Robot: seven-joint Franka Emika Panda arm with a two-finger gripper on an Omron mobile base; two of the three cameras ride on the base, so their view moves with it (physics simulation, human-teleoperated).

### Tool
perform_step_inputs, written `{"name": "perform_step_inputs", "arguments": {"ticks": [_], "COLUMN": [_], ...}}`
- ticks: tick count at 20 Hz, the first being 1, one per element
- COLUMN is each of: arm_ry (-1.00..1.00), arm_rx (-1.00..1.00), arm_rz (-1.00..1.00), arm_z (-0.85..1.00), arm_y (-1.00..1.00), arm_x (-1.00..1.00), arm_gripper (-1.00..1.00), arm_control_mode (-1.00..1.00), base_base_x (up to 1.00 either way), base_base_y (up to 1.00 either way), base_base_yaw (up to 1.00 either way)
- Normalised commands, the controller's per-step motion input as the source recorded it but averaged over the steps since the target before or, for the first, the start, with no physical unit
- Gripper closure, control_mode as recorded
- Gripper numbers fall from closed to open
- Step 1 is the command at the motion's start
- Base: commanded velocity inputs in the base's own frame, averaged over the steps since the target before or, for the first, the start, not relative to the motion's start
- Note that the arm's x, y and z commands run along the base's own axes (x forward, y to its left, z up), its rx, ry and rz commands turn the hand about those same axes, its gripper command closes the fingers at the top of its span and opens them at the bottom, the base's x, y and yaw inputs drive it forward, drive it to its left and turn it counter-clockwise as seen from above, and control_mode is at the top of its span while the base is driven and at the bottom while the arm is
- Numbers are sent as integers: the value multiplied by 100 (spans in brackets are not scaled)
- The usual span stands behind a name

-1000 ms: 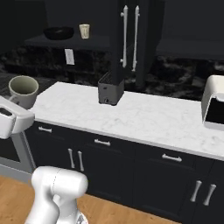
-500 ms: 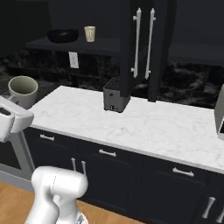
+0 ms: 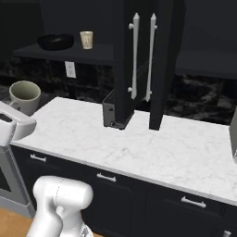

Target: Gather all objects into one cabinet and sort the glasses and bowls to opposite sides.

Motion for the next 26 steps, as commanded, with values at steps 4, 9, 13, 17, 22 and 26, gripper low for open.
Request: {"name": "perform_step_inputs", "arguments": {"ticks": [4, 9, 13, 17, 22, 26], "arm_ry": [0, 0, 0, 0, 0, 0], "arm_rx": [0, 0, 0, 0, 0, 0], "arm_rz": [0, 0, 0, 0, 0, 0], "arm_z": [0, 0, 0, 0, 0, 0], "arm_y": [0, 0, 0, 0, 0, 0], "arm_x": [0, 0, 0, 0, 0, 0], "arm_gripper": [100, 100, 100, 100, 100, 100], "arm_control_mode": [100, 100, 100, 100, 100, 100], "base_base_x": [41, 44, 14, 34, 15, 9], "base_base_y": [9, 16, 46, 20, 20, 6], "base_base_yaw": [0, -2, 0, -14, -12, -2]}}
